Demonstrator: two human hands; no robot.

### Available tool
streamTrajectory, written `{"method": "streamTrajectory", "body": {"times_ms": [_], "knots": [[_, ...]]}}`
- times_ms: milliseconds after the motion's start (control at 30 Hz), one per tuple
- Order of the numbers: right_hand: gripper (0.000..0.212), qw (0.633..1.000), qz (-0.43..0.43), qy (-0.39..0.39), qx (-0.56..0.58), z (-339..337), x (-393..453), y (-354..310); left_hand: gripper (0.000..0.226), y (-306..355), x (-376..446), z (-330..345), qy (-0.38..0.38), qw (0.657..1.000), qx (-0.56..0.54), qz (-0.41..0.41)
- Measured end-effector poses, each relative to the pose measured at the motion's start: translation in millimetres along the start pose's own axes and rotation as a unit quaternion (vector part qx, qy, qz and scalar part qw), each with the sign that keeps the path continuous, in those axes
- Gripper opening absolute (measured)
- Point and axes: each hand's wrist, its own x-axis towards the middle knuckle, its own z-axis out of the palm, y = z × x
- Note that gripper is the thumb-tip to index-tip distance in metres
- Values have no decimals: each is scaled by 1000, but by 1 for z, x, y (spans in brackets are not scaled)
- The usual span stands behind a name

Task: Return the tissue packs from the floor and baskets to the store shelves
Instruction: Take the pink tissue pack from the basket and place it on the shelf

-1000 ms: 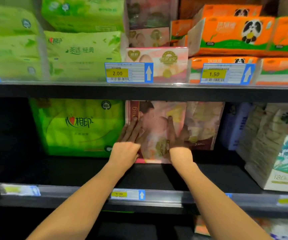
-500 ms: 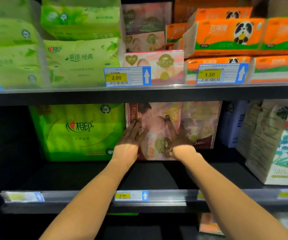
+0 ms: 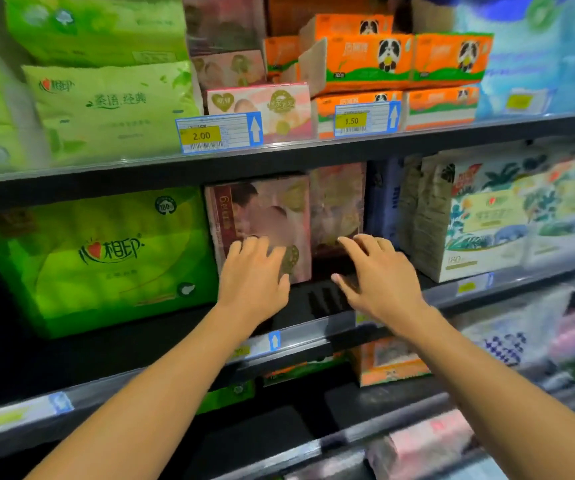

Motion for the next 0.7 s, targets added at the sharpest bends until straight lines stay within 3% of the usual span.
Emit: {"method": "streamTrajectory", "body": {"times_ms": [300, 700], "knots": [[63, 981, 155, -51, -110, -73, -141, 20, 46, 85, -40, 5, 21, 978, -130, 160], [65, 899, 371, -142, -184, -121, -339, 74, 37, 264, -89, 31, -37, 913, -269, 304]]}}
